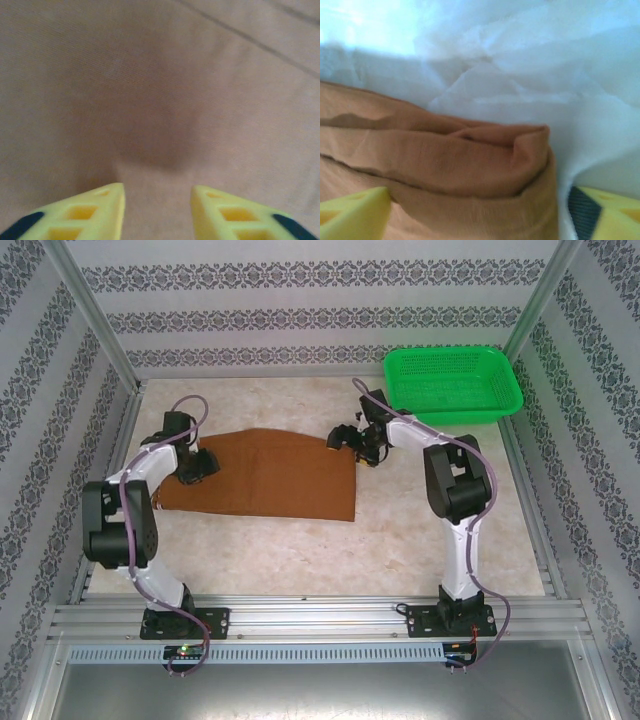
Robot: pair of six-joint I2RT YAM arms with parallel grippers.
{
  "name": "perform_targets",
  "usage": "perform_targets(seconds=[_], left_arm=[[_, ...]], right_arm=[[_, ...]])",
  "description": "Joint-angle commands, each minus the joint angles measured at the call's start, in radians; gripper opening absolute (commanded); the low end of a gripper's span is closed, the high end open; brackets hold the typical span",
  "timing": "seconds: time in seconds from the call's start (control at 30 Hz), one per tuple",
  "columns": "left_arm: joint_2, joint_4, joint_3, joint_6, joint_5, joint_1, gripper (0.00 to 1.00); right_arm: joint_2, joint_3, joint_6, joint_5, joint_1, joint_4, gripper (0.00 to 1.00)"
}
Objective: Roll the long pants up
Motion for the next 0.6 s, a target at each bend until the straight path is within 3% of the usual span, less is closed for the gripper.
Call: perform_targets(seconds=[0.0,0.03,0.07,0.17,0.33,0.57], left_arm=[[0.098,0.027,0.045,0.017,0.035,-0.002,0.16],[0.130,0.024,0.061,0.015,0.038,-0.006,0.07],[0.165,0.021,0.082,0.016,0.039,-0.013,0.00],[0.237,-0.001,0.156,0.020,0.020,-0.051,0.00],[0.359,-0.077,0.361,0.049,0.014,-0.155,0.00],[0.667,-0.261,0.826,0.091,0.060,-0.300,0.00]], right_arm=[[0.050,0.025,0.002,-0.043,0.003,0.012,0.63],[0.053,0.017,0.008,-0.053,0.001,0.019,0.35],[0.051,0.005,0.015,-0.050,0.000,0.016,0.00],[-0.005,-0.084,0.016,-0.008,0.004,-0.003,0.00],[-0.251,-0.378,0.026,0.122,0.084,-0.014,0.00],[-0.514,-0.637,0.143,0.257,0.412,-0.112,0.00]])
